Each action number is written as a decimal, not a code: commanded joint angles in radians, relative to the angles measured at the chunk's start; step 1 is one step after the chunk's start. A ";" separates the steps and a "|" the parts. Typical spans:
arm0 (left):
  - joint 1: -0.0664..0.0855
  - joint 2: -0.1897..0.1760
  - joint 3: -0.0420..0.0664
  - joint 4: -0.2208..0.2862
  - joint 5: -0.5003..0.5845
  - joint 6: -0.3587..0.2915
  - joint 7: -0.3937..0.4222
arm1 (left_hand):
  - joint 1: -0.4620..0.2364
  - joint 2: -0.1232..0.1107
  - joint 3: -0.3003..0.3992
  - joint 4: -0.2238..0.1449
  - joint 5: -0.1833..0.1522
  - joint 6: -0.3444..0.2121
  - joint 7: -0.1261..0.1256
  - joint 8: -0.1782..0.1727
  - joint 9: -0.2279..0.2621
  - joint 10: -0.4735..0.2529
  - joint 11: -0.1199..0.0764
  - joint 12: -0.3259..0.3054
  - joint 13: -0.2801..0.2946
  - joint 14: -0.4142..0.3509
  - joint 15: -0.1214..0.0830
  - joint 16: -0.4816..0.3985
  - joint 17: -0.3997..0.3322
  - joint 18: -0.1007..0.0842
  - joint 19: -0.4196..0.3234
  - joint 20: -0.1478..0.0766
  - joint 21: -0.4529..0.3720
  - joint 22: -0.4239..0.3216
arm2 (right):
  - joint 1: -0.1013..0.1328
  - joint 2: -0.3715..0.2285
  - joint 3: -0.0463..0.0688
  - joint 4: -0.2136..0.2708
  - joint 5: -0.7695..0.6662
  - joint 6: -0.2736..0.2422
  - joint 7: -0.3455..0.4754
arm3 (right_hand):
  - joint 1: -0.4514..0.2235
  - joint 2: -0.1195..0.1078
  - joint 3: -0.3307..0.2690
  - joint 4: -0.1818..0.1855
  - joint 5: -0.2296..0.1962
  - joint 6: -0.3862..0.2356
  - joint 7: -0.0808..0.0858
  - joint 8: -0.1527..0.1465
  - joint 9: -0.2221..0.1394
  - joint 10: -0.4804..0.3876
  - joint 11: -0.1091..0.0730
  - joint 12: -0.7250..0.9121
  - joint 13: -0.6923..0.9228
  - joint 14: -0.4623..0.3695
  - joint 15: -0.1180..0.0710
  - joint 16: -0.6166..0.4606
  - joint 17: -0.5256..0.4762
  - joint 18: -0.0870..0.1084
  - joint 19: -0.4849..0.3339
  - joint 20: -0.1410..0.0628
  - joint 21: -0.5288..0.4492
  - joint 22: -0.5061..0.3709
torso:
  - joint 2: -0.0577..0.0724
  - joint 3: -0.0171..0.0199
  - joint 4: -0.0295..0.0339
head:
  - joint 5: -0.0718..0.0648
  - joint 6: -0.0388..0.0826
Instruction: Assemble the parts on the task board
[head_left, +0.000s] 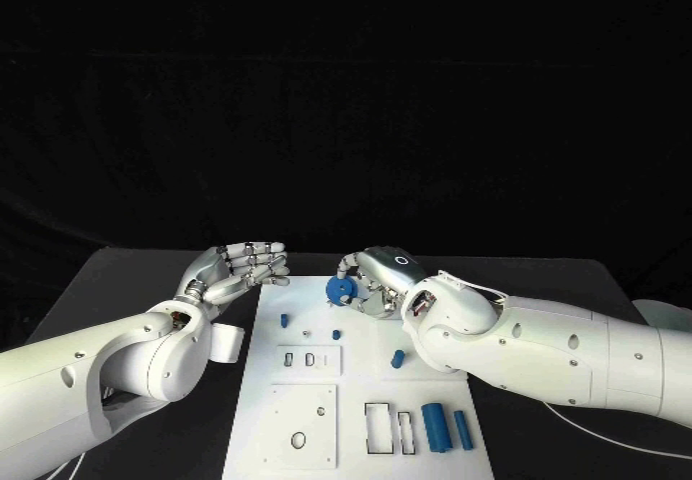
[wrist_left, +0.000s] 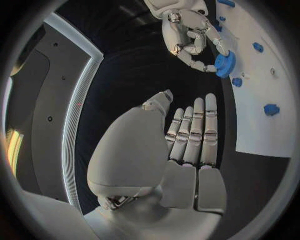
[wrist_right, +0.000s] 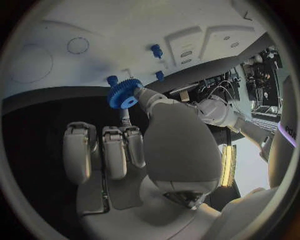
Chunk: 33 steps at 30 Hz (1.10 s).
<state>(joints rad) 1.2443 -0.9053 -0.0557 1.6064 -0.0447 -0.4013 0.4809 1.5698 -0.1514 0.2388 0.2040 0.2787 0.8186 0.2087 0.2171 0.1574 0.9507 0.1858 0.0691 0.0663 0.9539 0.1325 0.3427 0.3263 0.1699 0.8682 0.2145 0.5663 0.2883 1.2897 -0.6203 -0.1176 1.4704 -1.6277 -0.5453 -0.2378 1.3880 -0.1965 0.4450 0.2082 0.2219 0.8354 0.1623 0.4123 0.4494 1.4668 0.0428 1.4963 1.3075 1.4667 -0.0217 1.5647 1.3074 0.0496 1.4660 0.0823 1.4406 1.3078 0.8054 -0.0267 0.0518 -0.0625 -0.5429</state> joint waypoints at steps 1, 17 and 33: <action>0.001 0.004 0.001 0.003 -0.004 0.008 0.007 | 0.003 0.007 -0.002 -0.007 -0.004 -0.005 0.023 -0.006 0.001 -0.008 0.002 -0.003 -0.001 -0.007 0.001 -0.005 0.002 0.002 -0.006 -0.001 0.005 0.001 | -0.005 0.020 -0.002 -0.020 -0.060 0.001 0.007 | -0.011 0.002 0.006 -0.001 -0.001 0.064 -0.042 -0.001 0.006 0.048 -0.004 0.002 0.191 0.103 -0.007 0.004 0.256 -0.011 0.015 -0.004 0.006 0.115 | 0.001 0.0003 -0.0009 | 0.003 -0.002; 0.001 0.005 0.001 0.004 -0.004 0.008 0.007 | 0.003 0.007 -0.002 -0.007 -0.004 -0.005 0.023 -0.006 0.001 -0.008 0.002 -0.003 -0.001 -0.007 0.001 -0.005 0.002 0.002 -0.006 -0.001 0.005 0.001 | -0.035 0.078 -0.007 -0.078 -0.081 0.025 0.011 | -0.023 -0.004 0.012 -0.001 -0.006 0.065 -0.041 -0.008 0.006 0.048 -0.002 0.002 0.192 0.102 -0.006 0.004 0.255 -0.010 0.013 -0.003 0.004 0.113 | 0.000 0.0038 -0.0042 | 0.007 -0.008; 0.001 0.005 0.001 0.004 -0.004 0.009 0.007 | 0.003 0.007 -0.002 -0.007 -0.004 -0.005 0.023 -0.006 0.001 -0.008 0.002 -0.003 -0.001 -0.007 0.001 -0.005 0.002 0.002 -0.006 -0.001 0.005 0.001 | -0.041 0.104 -0.009 -0.107 -0.085 0.023 0.014 | -0.031 -0.008 0.017 -0.003 -0.008 0.063 -0.039 -0.015 0.005 0.048 -0.001 0.002 0.191 0.102 -0.005 0.003 0.253 -0.010 0.011 -0.003 0.001 0.111 | 0.000 0.0034 -0.0041 | 0.008 -0.009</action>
<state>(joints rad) 1.2445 -0.9023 -0.0556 1.6076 -0.0448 -0.4011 0.4809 1.5698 -0.1513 0.2388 0.2040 0.2787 0.8187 0.2087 0.2171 0.1571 0.9507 0.1859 0.0692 0.0663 0.9539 0.1325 0.3427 0.3268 0.1699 0.8683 0.2146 0.5662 0.2879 1.2503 -0.5185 -0.1257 1.3652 -1.6944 -0.5362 -0.2295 1.3643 -0.2070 0.4557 0.2029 0.2140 0.8523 0.1660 0.3985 0.4495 1.4668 0.0429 1.4963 1.3073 1.4666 -0.0216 1.5646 1.3080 0.0519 1.4659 0.0824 1.4405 1.3073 0.8056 -0.0232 0.0476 -0.0552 -0.5515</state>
